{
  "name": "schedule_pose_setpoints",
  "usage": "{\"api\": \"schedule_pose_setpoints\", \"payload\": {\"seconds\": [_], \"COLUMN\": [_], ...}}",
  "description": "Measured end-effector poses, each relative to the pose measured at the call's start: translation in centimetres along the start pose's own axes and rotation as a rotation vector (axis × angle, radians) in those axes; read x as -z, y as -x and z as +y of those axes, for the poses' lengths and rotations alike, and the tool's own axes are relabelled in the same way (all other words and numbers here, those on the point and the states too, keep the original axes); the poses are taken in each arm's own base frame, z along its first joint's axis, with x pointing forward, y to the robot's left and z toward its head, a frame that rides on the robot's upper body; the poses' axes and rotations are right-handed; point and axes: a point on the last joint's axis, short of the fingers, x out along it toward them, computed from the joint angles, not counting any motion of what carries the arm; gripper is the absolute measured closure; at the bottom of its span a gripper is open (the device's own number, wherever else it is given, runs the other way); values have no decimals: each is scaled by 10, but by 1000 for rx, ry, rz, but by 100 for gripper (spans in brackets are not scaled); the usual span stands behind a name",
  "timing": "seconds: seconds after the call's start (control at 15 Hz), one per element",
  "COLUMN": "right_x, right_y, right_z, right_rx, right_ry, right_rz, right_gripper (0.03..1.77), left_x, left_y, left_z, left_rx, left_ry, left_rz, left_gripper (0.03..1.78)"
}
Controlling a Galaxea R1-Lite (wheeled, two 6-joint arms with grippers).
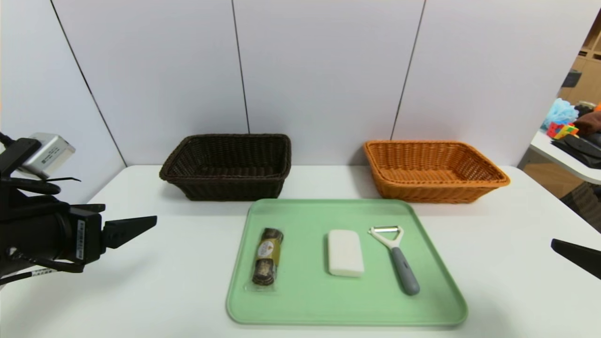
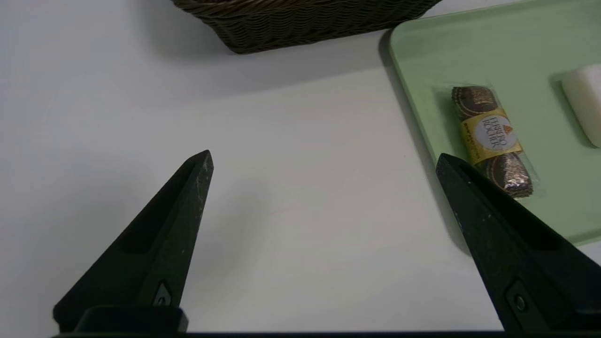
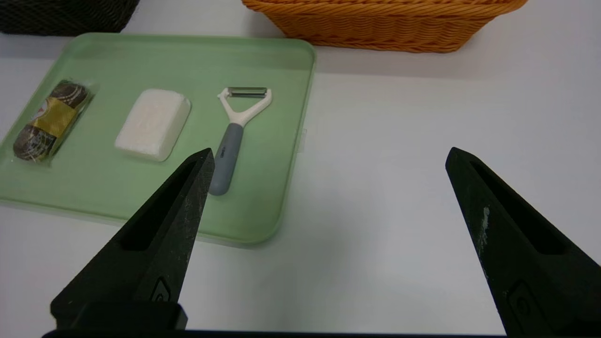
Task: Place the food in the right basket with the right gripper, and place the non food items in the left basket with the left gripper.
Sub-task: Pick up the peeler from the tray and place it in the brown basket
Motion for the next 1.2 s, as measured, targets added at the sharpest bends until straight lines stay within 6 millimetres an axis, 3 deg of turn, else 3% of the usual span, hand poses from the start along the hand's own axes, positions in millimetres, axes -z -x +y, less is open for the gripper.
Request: {"api": "schedule_pose_setpoints", "payload": {"seconds": [0.53,0.87,1.2], "right_x": [-8,-9,-9], "right_y": [-48,-69,-104], "right_z": [28,41,69], "right_rx": [-209,-195,-106], "right_ry": [79,65,16], "right_rz": [175,256,341], "right_gripper": [10,10,10], "left_x": [-10,-7,-7], "left_y": [-15,-16,-16], "left_z": [-21,-24,-26], "left_rx": [156,173,182], "left_ry": [-57,-64,-68], "left_rz": [21,34,37], "left_gripper": [12,12,12]}}
